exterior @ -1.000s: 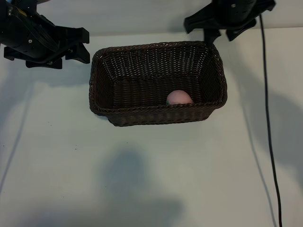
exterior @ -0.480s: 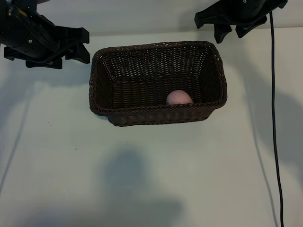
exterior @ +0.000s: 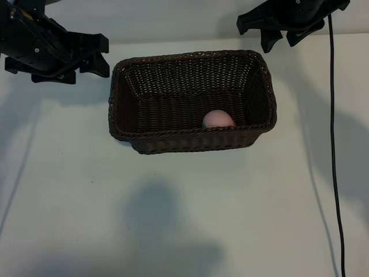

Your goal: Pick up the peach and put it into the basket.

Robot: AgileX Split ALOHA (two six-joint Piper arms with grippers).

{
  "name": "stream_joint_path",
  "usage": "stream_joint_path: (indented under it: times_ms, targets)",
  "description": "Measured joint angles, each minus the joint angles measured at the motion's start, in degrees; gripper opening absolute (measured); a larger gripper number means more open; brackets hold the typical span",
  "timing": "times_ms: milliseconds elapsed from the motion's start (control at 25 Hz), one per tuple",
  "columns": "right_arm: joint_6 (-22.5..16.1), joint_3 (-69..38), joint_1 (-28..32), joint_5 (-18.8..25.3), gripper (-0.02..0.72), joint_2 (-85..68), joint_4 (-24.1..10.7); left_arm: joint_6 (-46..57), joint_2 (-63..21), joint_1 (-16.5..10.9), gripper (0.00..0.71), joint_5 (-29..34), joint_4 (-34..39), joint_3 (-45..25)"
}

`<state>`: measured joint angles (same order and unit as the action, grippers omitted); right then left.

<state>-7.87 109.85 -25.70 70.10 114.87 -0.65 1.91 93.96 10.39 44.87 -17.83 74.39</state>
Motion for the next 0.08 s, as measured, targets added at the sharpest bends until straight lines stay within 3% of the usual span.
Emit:
stream_joint_path:
  times_ms: [80]
  targets:
    - [0.0,0.0,0.0,0.0,0.455,0.0,0.0,0.0,0.0,0.0,0.581,0.0,0.0,0.0]
